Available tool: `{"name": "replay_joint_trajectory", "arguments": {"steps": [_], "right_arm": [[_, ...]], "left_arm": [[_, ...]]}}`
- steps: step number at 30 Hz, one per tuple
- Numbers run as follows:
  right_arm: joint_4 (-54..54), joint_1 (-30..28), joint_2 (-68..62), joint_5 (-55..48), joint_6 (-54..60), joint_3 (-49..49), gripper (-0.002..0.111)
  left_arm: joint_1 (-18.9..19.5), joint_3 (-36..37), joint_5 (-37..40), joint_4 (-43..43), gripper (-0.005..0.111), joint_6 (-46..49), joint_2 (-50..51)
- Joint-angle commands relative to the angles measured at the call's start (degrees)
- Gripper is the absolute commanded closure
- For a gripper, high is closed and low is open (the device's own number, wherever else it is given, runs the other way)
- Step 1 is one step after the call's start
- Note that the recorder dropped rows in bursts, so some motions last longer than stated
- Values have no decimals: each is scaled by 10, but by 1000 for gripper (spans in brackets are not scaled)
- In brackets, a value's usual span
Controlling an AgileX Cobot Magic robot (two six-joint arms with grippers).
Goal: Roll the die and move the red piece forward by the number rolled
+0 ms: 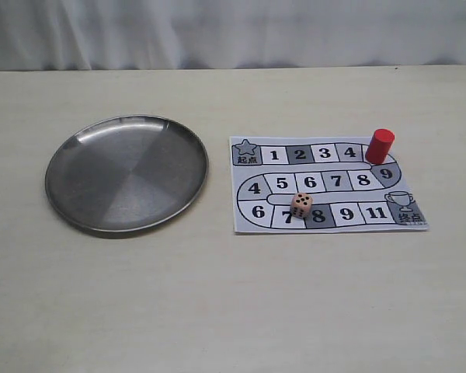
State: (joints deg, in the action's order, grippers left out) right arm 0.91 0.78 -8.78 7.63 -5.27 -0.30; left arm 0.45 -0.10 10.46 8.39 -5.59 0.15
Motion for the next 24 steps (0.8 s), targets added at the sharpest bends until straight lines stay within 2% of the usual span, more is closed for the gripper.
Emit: {"name": "replay_joint_trajectory", "arguments": {"steps": [1,11,24], "right_arm": [[-5,0,5,-3,1,3,104],[-5,0,5,-119,1,3,104],[-5,0,5,-125,1,3,104]], "left_arm": [[-5,1,-5,-1,107,-1,-1],[-5,1,-5,-1,107,-1,-1],[-5,1,-5,-1,107,-1,-1]]}}
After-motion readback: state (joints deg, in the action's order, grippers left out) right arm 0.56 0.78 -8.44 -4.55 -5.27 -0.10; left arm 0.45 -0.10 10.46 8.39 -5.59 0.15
